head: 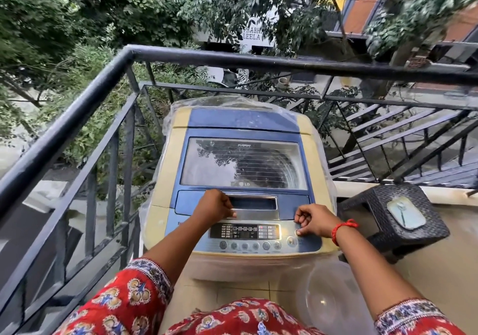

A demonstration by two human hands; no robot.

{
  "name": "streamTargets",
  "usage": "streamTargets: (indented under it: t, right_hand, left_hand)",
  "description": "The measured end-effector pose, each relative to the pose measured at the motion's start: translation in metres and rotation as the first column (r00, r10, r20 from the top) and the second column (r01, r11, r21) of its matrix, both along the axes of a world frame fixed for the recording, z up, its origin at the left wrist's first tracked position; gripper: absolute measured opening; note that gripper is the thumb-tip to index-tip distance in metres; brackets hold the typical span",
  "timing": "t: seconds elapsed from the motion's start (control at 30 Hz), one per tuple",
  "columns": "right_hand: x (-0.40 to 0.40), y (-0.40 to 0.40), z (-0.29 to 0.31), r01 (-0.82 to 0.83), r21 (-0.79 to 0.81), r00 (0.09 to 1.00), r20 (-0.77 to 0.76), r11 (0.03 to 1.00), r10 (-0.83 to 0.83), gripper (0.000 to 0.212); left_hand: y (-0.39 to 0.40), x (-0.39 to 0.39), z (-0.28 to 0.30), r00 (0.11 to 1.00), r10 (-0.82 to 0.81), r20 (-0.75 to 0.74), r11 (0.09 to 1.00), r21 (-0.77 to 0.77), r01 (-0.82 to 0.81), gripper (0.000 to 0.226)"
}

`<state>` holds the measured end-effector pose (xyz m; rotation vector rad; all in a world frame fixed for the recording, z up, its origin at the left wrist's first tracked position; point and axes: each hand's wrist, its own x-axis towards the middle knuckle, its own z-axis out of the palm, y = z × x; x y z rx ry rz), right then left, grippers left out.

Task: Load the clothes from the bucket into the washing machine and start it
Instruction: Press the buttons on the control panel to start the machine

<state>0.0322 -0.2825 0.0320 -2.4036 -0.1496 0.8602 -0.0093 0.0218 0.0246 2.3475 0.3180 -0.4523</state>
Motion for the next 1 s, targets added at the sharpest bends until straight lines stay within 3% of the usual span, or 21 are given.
streamTargets:
  t: [0.33,1.0]
  right_hand:
    - [-0.013,0.007,-0.006,0.021,-0.001,0.995,0.098,1.000,-0.021,0.052]
    - [-0.014,0.004,-0.005,-0.015,0.007,0.995,0.095,1.000,0.014,0.053]
  left_hand:
    - [0.001,-0.003,-0.004,1.000,0.020,0.012,1.000,0.002,-0.020,0.024]
    - [-0.004,-0.008,-0.004,0.998,0.043,0.043,0.999,-0.004,-0.043,0.021]
